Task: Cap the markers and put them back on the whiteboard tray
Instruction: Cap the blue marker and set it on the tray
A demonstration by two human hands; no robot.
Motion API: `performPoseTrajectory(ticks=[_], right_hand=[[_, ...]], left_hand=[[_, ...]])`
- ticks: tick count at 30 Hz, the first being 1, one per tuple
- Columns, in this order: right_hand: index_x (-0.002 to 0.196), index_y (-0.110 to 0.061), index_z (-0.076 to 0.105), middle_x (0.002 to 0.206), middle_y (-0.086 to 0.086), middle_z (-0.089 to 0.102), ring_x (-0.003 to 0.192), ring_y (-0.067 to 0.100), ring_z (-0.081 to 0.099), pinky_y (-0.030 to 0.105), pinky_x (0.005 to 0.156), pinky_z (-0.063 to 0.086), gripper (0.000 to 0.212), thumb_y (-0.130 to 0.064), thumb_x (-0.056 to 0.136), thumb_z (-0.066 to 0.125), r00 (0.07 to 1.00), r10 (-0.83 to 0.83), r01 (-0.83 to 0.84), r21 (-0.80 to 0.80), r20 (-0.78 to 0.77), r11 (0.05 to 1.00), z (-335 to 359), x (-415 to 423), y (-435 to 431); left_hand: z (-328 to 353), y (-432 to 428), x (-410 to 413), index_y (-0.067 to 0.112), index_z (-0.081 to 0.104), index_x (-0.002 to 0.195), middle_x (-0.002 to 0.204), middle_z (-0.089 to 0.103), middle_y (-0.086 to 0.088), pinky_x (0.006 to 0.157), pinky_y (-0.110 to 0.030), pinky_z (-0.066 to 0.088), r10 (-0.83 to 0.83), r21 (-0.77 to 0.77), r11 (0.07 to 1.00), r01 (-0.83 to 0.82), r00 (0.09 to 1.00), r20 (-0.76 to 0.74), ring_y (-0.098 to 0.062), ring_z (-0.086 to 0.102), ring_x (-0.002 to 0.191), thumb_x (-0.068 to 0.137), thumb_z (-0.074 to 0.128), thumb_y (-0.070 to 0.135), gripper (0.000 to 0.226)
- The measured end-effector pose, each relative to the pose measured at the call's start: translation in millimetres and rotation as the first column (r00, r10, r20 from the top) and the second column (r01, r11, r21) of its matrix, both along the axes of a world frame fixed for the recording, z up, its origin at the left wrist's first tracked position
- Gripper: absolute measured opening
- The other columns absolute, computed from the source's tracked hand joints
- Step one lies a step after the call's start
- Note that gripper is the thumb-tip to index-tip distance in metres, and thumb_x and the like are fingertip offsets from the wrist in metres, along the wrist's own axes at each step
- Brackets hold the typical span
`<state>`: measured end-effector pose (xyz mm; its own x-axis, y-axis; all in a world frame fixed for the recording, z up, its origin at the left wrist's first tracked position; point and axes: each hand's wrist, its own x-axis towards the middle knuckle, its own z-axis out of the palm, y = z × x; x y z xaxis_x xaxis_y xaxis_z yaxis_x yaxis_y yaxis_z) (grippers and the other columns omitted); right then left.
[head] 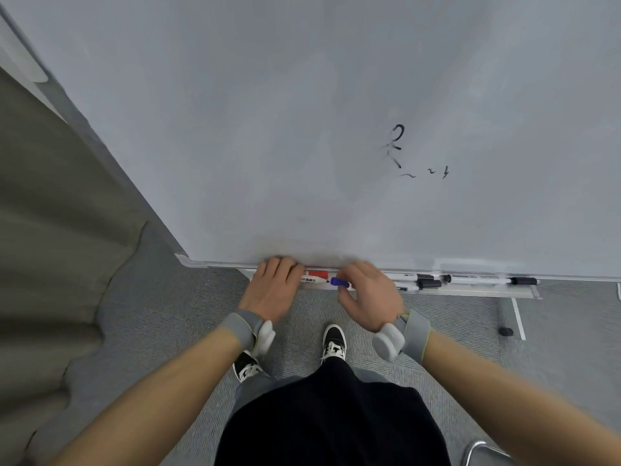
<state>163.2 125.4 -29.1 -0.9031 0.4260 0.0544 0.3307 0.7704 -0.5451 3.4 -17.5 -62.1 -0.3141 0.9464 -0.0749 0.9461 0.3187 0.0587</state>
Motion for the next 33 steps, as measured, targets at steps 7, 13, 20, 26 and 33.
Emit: performPoseTrajectory(ticks=[7,13,20,26,33], right_hand=[[0.090,-0.021,0.072,0.069,-0.002,0.072,0.062,0.009,0.064,0.014,0.062,0.047,0.012,-0.017,0.078,0.074,0.954,-0.296,0.294,-0.330,0.045,0.897,13,8,20],[0.087,-0.027,0.075,0.064,0.000,0.065,0.056,0.005,0.057,0.015,0.059,0.047,0.016,-0.013,0.080,0.075,0.950,-0.313,0.234,-0.640,-0.011,0.732,36,3,25],[0.088,-0.028,0.075,0.071,0.015,0.069,0.061,0.029,0.060,0.032,0.060,0.051,0.013,-0.016,0.081,0.075,0.968,-0.231,0.103,-0.677,-0.101,0.729,55,-1,20],[0.089,-0.030,0.074,0.069,0.007,0.069,0.057,0.017,0.059,0.017,0.056,0.046,0.013,-0.020,0.081,0.075,0.975,-0.199,0.091,-0.643,-0.098,0.761,59,0,21],[0.089,-0.028,0.075,0.071,0.009,0.072,0.061,0.028,0.064,0.031,0.058,0.053,0.013,-0.018,0.080,0.075,0.977,-0.192,0.092,-0.644,-0.087,0.760,62,-2,20]], left_hand=[[38,-5,-7,0.013,0.050,0.106,0.098,0.059,-0.009,0.070,-0.039,0.048,0.030,0.213,0.973,-0.091,0.961,0.274,-0.028,0.054,0.084,0.092,0.041,0.028,0.023],[71,-11,-11,0.014,0.053,0.097,0.088,0.063,-0.006,0.052,-0.038,0.049,0.023,0.248,0.965,-0.090,0.966,0.259,-0.031,0.058,0.067,0.091,0.031,0.044,0.038],[83,-7,-6,0.013,0.052,0.086,0.073,0.062,-0.005,0.047,-0.034,0.043,-0.034,0.220,0.976,-0.013,0.977,0.209,-0.031,0.056,0.058,0.093,0.043,0.039,0.028],[90,-3,-3,0.015,0.051,0.084,0.071,0.062,-0.004,0.048,-0.032,0.038,-0.040,0.221,0.975,-0.010,0.975,0.221,-0.031,0.056,0.058,0.092,0.049,0.035,0.021],[97,2,1,0.016,0.052,0.092,0.078,0.064,-0.003,0.052,-0.033,0.040,-0.053,0.214,0.977,-0.001,0.968,0.246,-0.032,0.058,0.064,0.093,0.048,0.037,0.022]])
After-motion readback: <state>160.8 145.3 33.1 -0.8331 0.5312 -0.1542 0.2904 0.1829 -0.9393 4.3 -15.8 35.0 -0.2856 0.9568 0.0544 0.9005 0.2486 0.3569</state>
